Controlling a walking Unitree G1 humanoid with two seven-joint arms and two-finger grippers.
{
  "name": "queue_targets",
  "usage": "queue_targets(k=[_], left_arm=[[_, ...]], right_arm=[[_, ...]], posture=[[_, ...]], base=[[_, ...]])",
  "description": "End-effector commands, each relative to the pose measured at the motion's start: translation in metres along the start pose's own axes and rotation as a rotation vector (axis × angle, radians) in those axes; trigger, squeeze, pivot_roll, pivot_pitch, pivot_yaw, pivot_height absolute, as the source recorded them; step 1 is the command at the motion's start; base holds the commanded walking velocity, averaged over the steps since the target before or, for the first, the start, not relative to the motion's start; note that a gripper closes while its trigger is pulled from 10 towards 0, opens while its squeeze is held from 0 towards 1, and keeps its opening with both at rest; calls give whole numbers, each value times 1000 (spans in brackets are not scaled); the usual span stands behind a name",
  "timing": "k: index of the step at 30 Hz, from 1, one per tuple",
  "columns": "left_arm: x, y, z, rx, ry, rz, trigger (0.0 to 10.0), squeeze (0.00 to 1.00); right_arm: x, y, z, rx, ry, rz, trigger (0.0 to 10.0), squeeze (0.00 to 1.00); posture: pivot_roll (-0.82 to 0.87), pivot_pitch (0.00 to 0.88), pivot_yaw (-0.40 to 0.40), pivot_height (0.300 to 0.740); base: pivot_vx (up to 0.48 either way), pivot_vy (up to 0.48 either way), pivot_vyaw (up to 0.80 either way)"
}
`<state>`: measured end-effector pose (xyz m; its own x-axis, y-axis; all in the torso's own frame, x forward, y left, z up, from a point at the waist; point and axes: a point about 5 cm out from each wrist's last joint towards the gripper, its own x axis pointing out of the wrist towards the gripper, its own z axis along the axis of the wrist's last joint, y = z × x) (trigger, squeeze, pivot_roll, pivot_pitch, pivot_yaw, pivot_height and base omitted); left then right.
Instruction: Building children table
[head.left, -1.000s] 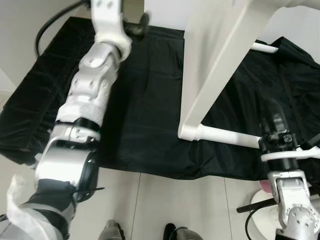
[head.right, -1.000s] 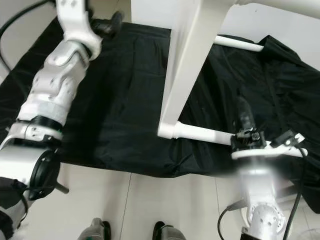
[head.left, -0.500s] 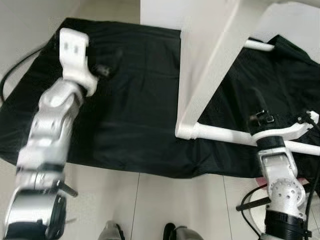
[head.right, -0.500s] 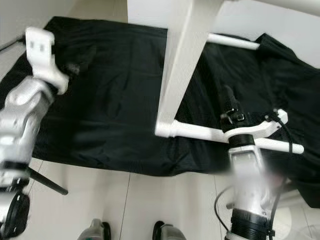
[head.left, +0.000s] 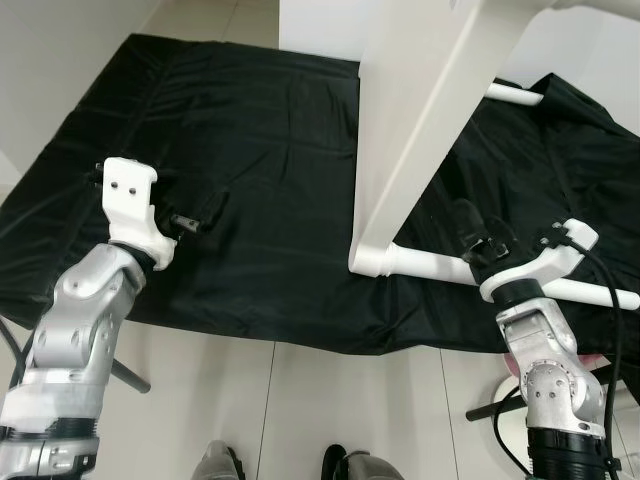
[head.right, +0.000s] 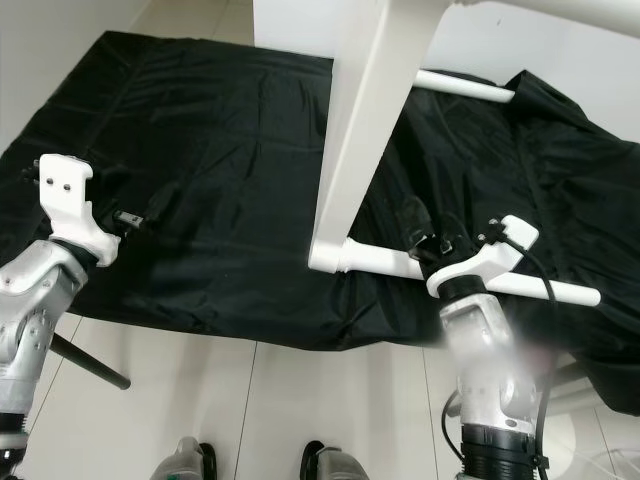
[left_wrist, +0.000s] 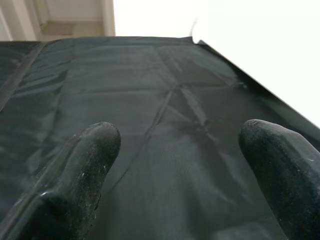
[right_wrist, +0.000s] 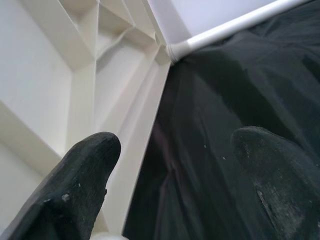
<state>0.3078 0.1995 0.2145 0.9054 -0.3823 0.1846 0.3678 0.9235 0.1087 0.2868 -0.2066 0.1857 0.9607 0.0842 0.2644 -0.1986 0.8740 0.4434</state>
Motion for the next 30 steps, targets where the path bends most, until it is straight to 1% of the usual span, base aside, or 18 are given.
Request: queue_targets(k=[1, 3, 4, 5, 6, 7, 8, 9, 11, 12, 15, 18, 25, 26, 27, 28, 29, 30], left_arm=[[-3, -8, 1, -9, -6, -134, 10000, 0], [-3, -8, 1, -9, -6, -134, 10000, 0], [-6, -10, -1, -28, -9, -136, 10000, 0], [-6, -10, -1, -28, -9, -136, 10000, 0], [-9, -13, -6, -56, -26, -112, 10000, 0], [-9, -13, -6, -56, -26, -112, 10000, 0], [-11, -16, -11, -80, -35, -85, 10000, 0], [-11, -16, -11, -80, -35, -85, 10000, 0], [-14, -23, -19, -124, -46, -34, 10000, 0], [-14, -23, -19, -124, -46, -34, 10000, 0], [-18, -26, -28, -156, -54, 40, 10000, 0], [-21, -30, -37, -165, -42, 57, 10000, 0], [-22, -34, -40, -180, -35, 56, 10000, 0], [-23, -40, -41, -174, -34, 21, 10000, 0], [-23, -40, -41, -174, -34, 21, 10000, 0], [-24, -50, -41, -168, -36, -44, 10000, 0], [-26, -59, -41, -178, -42, -109, 10000, 0], [-26, -59, -41, -178, -42, -109, 10000, 0]], right_arm=[[-2, -4, -2, -35, 10, -9, 10000, 0], [-2, -4, -2, -35, 10, -9, 10000, 0], [-1, -4, -5, -68, 14, 0, 10000, 0], [-1, -4, -5, -68, 14, 0, 10000, 0], [0, -2, -8, -112, 10, 9, 10000, 0], [0, -2, -8, -112, 10, 9, 10000, 0], [0, 1, -12, -155, 8, 20, 10000, 0], [0, 1, -12, -155, 8, 20, 10000, 0], [-1, 5, -20, -217, 8, 23, 10000, 0], [-1, 5, -20, -217, 8, 23, 10000, 0], [-3, 8, -33, -278, 12, 7, 10000, 0], [-4, 11, -46, -307, 29, 7, 10000, 0], [-3, 14, -54, -306, 41, 9, 10000, 0], [0, 15, -59, -312, 50, 13, 10000, 0], [0, 15, -59, -312, 50, 13, 10000, 0], [3, 17, -63, -311, 60, 20, 10000, 0], [6, 18, -67, -316, 66, 28, 10000, 0], [6, 18, -67, -316, 66, 28, 10000, 0]], posture=[[61, 164, -93, 740], [61, 164, -93, 740], [63, 163, -96, 740], [63, 163, -96, 740], [64, 163, -97, 740], [64, 163, -97, 740], [65, 158, -94, 740], [65, 158, -94, 740], [65, 156, -93, 740], [65, 156, -93, 740], [62, 145, -89, 740], [57, 136, -76, 740], [57, 136, -76, 740], [54, 133, -71, 740], [54, 133, -71, 740], [58, 135, -75, 740], [63, 135, -76, 740], [63, 135, -76, 740]], base=[[0, 0, 0], [0, 0, 0], [0, 0, 0], [0, 0, 0], [0, 0, 0], [0, 0, 0], [0, 0, 0], [0, 0, 0], [0, 0, 0], [0, 0, 0], [0, 0, 0], [0, 0, 0], [0, 0, 0], [0, 0, 0], [0, 0, 0], [0, 0, 0], [0, 0, 0], [0, 0, 0]])
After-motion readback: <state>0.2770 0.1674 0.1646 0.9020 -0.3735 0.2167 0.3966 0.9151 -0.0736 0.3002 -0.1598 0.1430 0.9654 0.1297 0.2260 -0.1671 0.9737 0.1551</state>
